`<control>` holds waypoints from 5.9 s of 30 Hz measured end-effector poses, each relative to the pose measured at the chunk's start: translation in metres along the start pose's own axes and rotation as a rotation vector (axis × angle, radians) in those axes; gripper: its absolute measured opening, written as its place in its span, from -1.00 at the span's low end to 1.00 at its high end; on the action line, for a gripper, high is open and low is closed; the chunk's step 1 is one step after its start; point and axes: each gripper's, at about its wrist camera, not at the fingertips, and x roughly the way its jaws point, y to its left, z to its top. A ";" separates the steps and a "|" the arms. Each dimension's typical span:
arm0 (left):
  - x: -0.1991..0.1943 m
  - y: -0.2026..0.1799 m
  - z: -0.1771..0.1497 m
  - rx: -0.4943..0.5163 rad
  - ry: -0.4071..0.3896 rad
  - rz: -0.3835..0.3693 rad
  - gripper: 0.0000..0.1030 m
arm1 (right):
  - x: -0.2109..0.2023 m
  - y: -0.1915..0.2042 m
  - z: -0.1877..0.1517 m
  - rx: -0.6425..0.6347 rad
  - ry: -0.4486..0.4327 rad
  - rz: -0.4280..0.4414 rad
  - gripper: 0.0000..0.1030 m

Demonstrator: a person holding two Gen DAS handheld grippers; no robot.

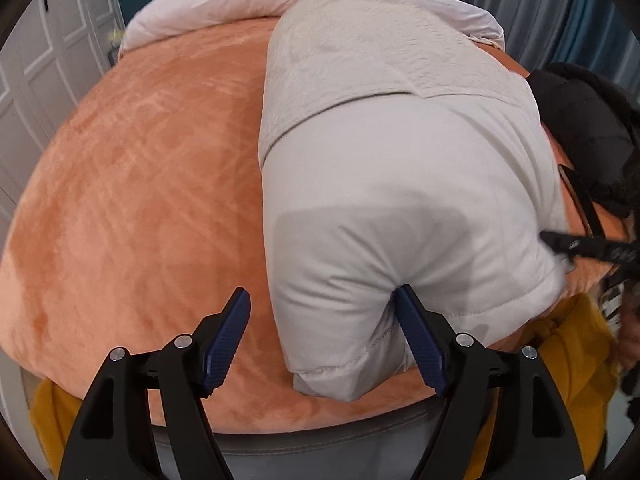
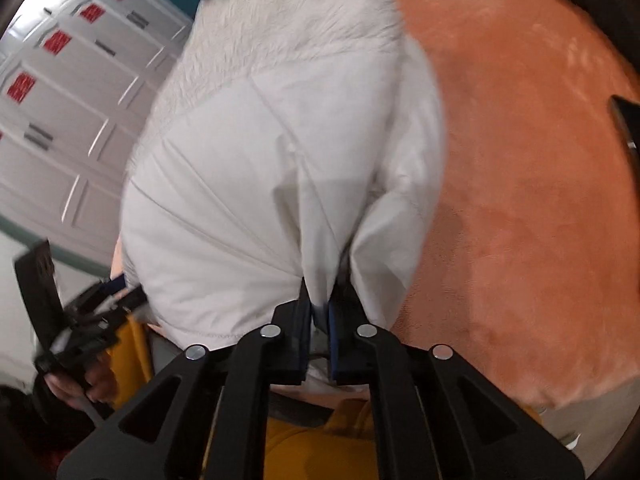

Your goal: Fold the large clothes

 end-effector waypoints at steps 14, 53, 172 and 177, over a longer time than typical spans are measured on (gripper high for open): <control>0.004 0.009 0.002 -0.026 0.005 0.000 0.44 | -0.039 0.054 -0.025 -0.205 -0.032 -0.083 -0.97; -0.033 0.008 0.158 -0.103 -0.194 0.050 0.38 | -0.054 0.111 0.113 -0.119 -0.262 -0.302 -0.86; 0.024 0.249 0.166 -0.130 -0.184 0.178 0.51 | 0.151 0.178 0.142 0.038 -0.243 0.128 -0.10; 0.026 0.225 0.148 -0.160 -0.123 0.133 0.52 | 0.135 0.229 0.134 -0.230 -0.268 -0.105 -0.62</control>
